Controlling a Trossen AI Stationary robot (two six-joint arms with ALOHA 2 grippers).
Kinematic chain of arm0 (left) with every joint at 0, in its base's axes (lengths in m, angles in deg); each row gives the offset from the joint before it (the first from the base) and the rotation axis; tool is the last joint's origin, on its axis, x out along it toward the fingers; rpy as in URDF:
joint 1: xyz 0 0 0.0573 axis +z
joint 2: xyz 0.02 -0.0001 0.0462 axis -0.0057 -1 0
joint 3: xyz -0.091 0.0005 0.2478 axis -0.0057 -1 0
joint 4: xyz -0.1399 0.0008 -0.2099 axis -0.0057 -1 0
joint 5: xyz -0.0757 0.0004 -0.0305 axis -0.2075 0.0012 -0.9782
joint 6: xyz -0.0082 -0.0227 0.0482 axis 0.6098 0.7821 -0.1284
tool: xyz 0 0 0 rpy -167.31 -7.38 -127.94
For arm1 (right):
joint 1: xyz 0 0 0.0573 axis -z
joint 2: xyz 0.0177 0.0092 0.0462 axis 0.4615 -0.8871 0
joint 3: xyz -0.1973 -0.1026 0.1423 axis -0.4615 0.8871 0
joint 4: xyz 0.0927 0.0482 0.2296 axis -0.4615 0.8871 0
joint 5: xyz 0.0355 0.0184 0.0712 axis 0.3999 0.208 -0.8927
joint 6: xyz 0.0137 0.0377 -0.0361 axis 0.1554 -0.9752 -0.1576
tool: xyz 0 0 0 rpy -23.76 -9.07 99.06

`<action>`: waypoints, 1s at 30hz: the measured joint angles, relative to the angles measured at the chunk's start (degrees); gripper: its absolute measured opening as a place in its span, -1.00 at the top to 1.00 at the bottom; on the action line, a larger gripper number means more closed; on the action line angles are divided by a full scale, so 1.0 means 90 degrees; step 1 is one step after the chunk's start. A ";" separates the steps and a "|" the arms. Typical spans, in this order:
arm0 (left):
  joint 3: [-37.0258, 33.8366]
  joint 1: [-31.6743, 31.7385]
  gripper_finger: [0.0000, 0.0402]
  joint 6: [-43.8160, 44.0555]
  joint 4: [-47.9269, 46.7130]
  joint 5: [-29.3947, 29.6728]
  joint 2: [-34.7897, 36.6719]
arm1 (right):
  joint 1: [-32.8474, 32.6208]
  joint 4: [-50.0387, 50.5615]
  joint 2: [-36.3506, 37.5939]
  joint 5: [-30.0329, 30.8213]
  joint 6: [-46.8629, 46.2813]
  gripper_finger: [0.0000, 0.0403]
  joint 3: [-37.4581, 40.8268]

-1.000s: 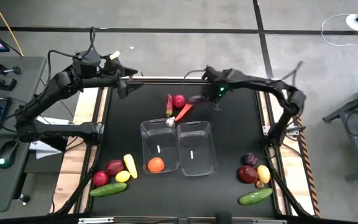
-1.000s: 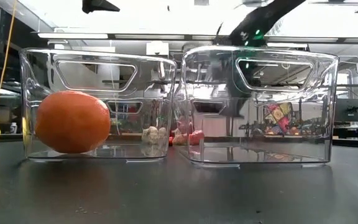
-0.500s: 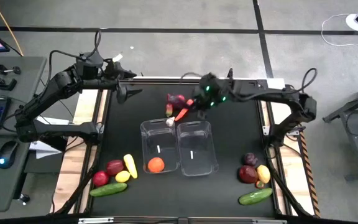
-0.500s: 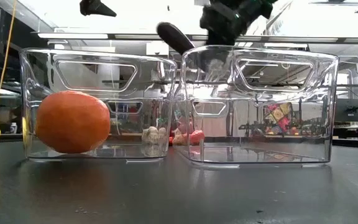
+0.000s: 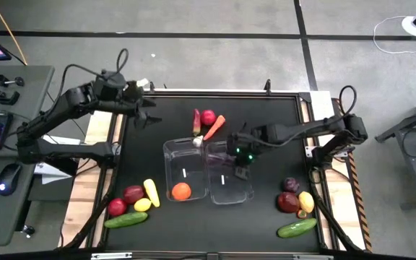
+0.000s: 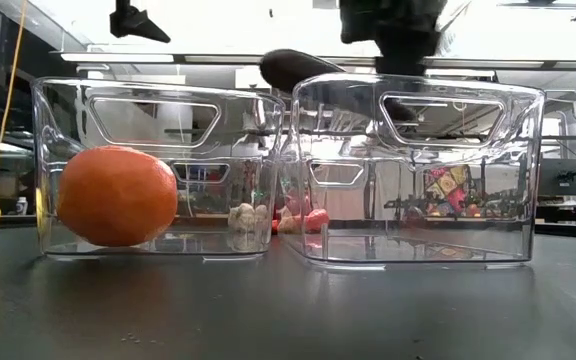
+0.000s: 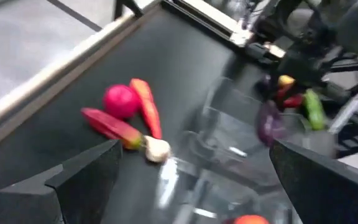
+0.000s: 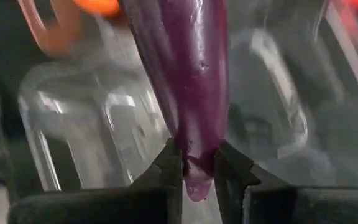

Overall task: Sort produce into baskets
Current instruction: Put the eggplant into the right transparent bin, then put the left apple into the left transparent bin

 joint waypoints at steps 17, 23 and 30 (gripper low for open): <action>-0.1227 -0.4507 -0.98 0.4407 0.1859 0.2897 -0.0096 | -0.0749 -0.1629 0.0661 0.0337 -0.1213 0.16 0.1581; -0.0719 -0.5005 -0.98 0.4363 0.1153 0.3196 -0.0630 | -0.0760 -0.3314 0.1174 -0.0071 -0.2055 -0.24 0.1959; 0.0570 -0.5225 -0.98 0.4090 -0.1804 0.2655 -0.1235 | -0.0759 -0.3684 0.1243 0.0569 -0.2072 -0.35 0.1320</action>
